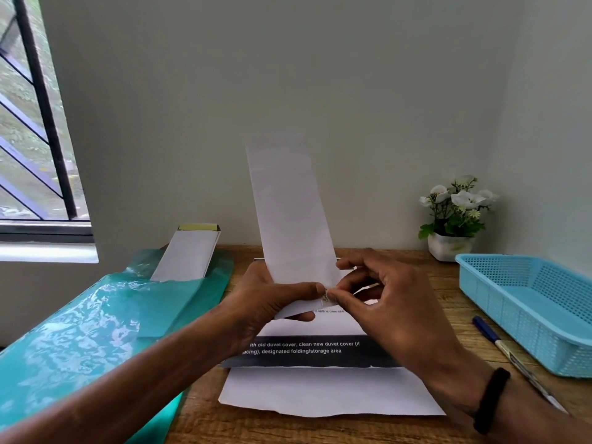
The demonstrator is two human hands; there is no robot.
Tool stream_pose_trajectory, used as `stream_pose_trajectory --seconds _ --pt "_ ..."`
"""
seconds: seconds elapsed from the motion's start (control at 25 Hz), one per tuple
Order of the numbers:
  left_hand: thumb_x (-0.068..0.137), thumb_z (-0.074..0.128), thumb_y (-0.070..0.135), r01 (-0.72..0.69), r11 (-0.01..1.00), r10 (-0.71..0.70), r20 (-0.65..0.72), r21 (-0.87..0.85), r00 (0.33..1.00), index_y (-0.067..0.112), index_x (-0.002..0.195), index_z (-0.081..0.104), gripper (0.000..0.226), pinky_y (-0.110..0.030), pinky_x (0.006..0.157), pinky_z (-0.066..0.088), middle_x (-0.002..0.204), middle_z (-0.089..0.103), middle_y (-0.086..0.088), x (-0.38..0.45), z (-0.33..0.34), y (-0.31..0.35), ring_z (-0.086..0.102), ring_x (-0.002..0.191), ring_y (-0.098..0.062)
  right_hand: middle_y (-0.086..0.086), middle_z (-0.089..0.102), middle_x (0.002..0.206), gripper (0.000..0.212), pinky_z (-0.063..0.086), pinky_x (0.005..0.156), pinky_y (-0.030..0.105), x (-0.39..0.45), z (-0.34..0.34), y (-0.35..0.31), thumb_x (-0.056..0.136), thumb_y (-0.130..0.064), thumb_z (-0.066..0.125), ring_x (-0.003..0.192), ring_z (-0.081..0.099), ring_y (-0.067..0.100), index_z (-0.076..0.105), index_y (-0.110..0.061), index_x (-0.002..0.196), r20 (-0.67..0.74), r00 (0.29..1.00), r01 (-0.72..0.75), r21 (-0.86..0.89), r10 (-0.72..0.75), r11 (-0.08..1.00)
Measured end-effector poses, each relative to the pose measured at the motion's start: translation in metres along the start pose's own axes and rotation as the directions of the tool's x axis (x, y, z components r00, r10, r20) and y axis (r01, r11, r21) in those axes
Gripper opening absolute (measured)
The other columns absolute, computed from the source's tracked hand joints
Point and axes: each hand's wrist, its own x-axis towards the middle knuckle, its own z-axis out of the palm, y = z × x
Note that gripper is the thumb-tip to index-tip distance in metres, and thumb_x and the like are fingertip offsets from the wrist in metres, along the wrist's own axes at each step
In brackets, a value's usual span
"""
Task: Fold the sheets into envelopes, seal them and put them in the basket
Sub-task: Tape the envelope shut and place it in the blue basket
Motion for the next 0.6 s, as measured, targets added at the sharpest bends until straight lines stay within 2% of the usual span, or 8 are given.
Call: stream_pose_trajectory --seconds 0.16,0.28,0.36,0.48,0.6 --pt "0.074 0.087 0.009 -0.040 0.999 0.040 0.002 0.005 0.999 0.003 0.122 0.070 0.051 -0.038 0.071 0.063 0.109 0.079 -0.014 -0.001 0.000 0.001 0.078 0.096 -0.030 -0.024 0.072 0.086 0.051 0.054 0.067 0.005 -0.004 0.002 -0.002 0.078 -0.028 0.088 0.086 0.069 -0.011 0.065 -0.034 0.123 -0.033 0.999 0.023 0.018 -0.022 1.000" --pt "0.075 0.088 0.010 -0.061 0.998 0.061 -0.008 0.029 0.998 0.006 0.119 0.072 0.047 -0.037 0.071 0.064 0.107 0.080 -0.011 -0.001 0.000 0.002 0.079 0.095 -0.028 -0.017 0.063 0.109 0.058 0.056 0.065 0.007 -0.002 0.003 -0.001 0.075 -0.032 0.090 0.090 0.069 -0.007 0.062 -0.038 0.126 -0.066 0.997 0.027 0.026 -0.025 0.999" --pt "0.073 0.089 0.015 -0.070 0.996 0.071 -0.027 0.051 0.997 0.005 0.123 0.070 0.054 -0.039 0.073 0.064 0.110 0.079 -0.012 0.000 0.000 0.001 0.078 0.097 -0.030 -0.014 0.058 0.117 0.065 0.060 0.067 0.013 0.000 0.001 0.002 0.071 -0.034 0.093 0.091 0.070 -0.004 0.061 -0.039 0.127 -0.037 0.997 -0.066 0.104 0.070 0.992" --pt "0.066 0.091 0.026 -0.085 0.994 0.086 -0.019 0.065 0.996 0.004 0.126 0.069 0.068 -0.040 0.073 0.064 0.111 0.079 -0.013 0.000 0.000 0.000 0.078 0.097 -0.031 -0.005 0.076 0.096 0.070 0.066 0.072 0.030 0.002 0.001 0.006 0.067 -0.029 0.095 0.083 0.078 0.009 0.062 -0.032 0.129 0.078 0.963 -0.268 0.337 0.257 0.903" --pt "0.070 0.090 0.023 -0.102 0.992 0.102 0.003 0.071 0.995 0.005 0.122 0.071 0.059 -0.036 0.071 0.063 0.106 0.081 -0.010 -0.002 0.001 0.001 0.079 0.094 -0.027 0.007 0.080 0.085 0.056 0.067 0.070 0.038 0.002 0.001 0.008 0.071 -0.015 0.091 0.074 0.080 0.024 0.068 -0.019 0.122 0.133 0.926 -0.369 0.517 0.354 0.772"
